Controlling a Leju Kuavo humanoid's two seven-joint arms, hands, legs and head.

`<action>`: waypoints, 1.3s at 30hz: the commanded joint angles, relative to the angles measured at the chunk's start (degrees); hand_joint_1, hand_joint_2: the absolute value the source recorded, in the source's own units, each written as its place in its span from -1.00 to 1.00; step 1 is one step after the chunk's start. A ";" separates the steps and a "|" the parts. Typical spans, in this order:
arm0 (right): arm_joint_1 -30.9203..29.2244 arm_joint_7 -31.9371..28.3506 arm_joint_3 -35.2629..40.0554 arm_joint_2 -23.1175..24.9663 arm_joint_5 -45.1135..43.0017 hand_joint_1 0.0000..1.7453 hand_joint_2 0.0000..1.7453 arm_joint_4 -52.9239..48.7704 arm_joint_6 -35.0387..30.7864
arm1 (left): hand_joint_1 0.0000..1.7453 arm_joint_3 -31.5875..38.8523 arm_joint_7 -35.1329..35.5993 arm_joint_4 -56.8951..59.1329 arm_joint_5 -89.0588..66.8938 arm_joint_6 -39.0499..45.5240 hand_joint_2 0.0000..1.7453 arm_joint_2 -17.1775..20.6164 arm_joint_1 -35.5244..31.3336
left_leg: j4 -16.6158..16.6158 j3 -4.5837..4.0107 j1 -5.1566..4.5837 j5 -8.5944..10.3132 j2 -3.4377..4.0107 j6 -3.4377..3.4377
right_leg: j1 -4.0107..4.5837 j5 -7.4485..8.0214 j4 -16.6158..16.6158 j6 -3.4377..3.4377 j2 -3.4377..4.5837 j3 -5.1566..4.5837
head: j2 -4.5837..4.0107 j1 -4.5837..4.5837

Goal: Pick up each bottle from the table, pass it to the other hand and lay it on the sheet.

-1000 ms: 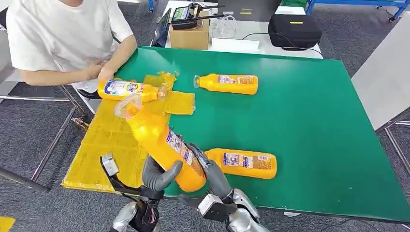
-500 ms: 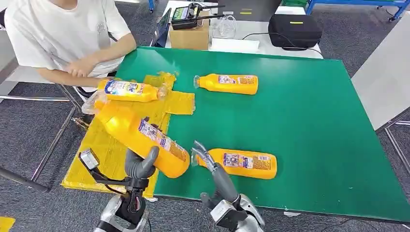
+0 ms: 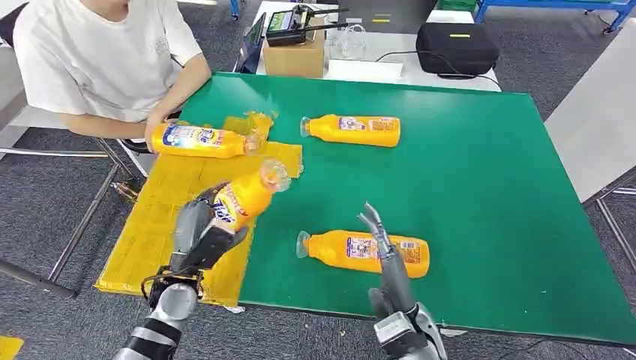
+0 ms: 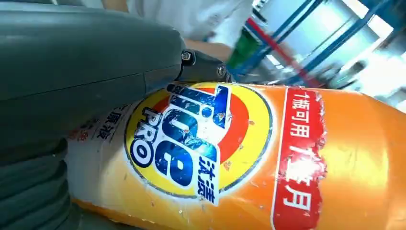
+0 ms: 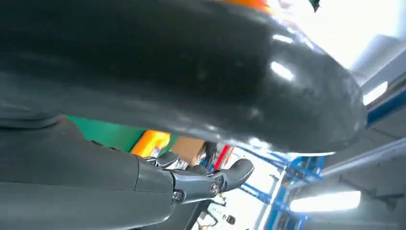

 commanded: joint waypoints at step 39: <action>-3.10 0.13 3.44 -1.38 -5.49 -1.00 -1.00 4.72 -6.74 | -1.00 -1.17 -2.95 12.44 11.22 -33.63 1.00 7.38 -15.91 | -0.19 0.28 0.04 0.07 -0.02 0.19 | 0.09 0.05 -0.10 -0.28 0.07 0.25 | 0.00 -0.02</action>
